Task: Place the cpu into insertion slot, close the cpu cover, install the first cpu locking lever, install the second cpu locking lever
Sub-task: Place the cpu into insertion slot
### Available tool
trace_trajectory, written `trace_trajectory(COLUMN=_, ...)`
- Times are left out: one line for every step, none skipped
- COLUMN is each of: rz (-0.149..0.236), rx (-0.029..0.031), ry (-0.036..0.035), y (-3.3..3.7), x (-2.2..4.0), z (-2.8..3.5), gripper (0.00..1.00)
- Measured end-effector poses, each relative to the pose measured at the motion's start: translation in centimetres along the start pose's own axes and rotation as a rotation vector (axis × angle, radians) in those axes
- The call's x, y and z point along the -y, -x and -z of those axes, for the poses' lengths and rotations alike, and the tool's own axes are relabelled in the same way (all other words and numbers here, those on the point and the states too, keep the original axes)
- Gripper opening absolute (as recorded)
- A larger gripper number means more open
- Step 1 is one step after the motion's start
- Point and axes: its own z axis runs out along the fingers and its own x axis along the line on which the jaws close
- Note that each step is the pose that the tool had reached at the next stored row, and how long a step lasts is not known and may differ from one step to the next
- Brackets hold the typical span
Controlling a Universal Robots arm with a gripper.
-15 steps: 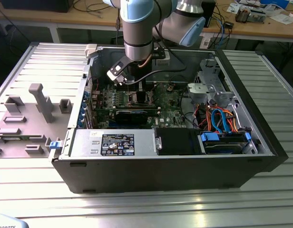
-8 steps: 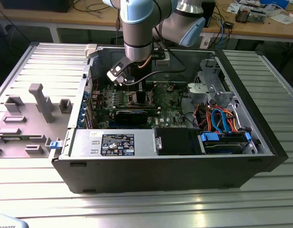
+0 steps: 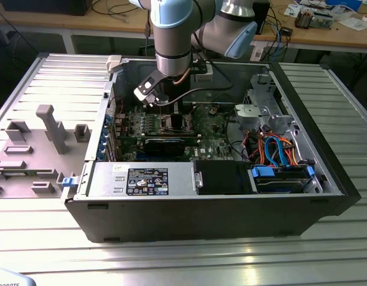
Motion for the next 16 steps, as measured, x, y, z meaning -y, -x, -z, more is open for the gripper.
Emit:
trace_trajectory(rz=0.000, rx=0.0000, ry=0.0001, y=-0.02, x=0.00, z=0.00, gripper=0.62)
trace_trajectory(rz=0.000, rx=-0.0001, ry=0.0001, y=-0.04, x=-0.01, z=0.05, gripper=0.62)
trace_trajectory(rz=0.000, rx=-0.0002, ry=-0.0004, y=-0.04, x=-0.02, z=0.17, gripper=0.62)
trace_trajectory(rz=0.000, rx=-0.0001, ry=-0.0010, y=-0.04, x=-0.02, z=0.27, gripper=0.62)
trace_trajectory(rz=-0.001, rx=-0.0001, ry=-0.0017, y=-0.04, x=-0.02, z=0.36, gripper=0.62)
trace_trajectory(rz=-0.001, rx=-0.0001, ry=-0.0023, y=-0.05, x=-0.03, z=0.45, gripper=0.62)
trace_trajectory(rz=-0.001, rx=-0.0001, ry=-0.0034, y=-0.07, x=-0.05, z=0.57, gripper=0.62)
trace_trajectory(rz=-0.001, rx=-0.0001, ry=-0.0048, y=-0.08, x=-0.08, z=0.71, gripper=0.62)
trace_trajectory(rz=-0.001, rx=-0.0001, ry=-0.0058, y=-0.09, x=-0.09, z=0.86, gripper=0.62)
trace_trajectory(rz=-0.001, rx=-0.0001, ry=-0.0070, y=-0.11, x=-0.11, z=1.03, gripper=0.62)
trace_trajectory(rz=-0.001, rx=-0.0001, ry=-0.0091, y=-0.14, x=-0.16, z=1.21, gripper=0.62)
trace_trajectory(rz=-0.001, rx=-0.0001, ry=-0.0109, y=-0.15, x=-0.18, z=1.36, gripper=0.62)
trace_trajectory(rz=-0.001, rx=-0.0002, ry=-0.0122, y=-0.16, x=-0.20, z=1.47, gripper=0.62)
trace_trajectory(rz=-0.001, rx=-0.0003, ry=-0.0155, y=-0.21, x=-0.30, z=1.60, gripper=0.62)
trace_trajectory(rz=-0.001, rx=-0.0001, ry=-0.0196, y=-0.23, x=-0.36, z=1.69, gripper=0.62)
trace_trajectory(rz=-0.001, rx=-0.0003, ry=-0.0225, y=-0.23, x=-0.39, z=1.71, gripper=0.62)
